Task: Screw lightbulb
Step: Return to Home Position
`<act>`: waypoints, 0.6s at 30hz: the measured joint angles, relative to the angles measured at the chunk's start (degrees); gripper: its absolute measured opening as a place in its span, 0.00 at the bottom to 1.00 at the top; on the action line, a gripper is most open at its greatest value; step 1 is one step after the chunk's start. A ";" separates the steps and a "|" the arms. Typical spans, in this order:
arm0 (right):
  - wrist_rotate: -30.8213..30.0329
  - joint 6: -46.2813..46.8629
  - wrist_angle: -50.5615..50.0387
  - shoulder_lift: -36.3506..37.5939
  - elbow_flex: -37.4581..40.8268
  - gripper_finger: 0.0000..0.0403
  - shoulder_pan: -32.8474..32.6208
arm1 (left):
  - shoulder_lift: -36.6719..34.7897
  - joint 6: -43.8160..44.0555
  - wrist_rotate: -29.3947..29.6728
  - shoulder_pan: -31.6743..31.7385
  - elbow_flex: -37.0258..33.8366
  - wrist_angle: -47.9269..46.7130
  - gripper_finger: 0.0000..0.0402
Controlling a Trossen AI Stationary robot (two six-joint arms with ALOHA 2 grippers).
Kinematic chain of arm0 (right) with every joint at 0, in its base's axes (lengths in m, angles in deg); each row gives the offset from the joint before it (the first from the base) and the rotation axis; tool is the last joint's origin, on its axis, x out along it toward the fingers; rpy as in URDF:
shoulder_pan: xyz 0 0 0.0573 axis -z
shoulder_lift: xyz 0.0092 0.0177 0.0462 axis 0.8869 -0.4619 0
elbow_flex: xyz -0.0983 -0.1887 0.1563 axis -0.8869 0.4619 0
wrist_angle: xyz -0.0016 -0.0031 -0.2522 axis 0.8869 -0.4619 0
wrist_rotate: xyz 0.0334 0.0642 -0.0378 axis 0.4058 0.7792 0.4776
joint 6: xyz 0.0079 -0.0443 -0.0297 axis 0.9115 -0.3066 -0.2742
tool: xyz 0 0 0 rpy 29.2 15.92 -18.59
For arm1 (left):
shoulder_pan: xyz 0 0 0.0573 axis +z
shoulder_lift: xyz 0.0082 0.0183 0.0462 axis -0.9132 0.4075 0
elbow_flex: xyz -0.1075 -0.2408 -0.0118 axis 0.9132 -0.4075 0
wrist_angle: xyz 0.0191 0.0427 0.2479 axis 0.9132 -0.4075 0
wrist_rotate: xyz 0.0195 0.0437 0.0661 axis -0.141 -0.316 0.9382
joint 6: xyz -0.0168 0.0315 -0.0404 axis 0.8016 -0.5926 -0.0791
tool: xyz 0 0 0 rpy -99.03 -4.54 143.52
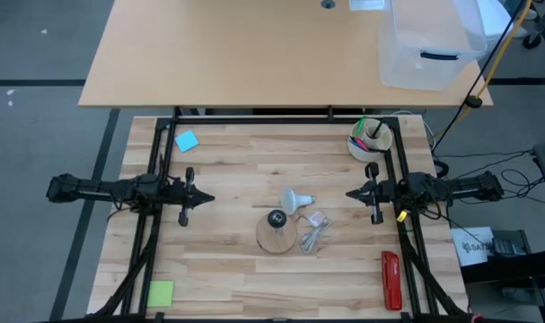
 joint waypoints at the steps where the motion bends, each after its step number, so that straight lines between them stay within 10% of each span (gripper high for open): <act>1: 0.00 0.00 -0.01 0.00 0.00 0.00 0.00 | 0.00 0.02 0.04 -0.21 -0.01 0.02 0.00; 18: -0.02 0.00 -0.01 0.00 0.00 0.00 0.00 | 0.39 -5.95 11.87 0.98 -0.02 1.95 0.00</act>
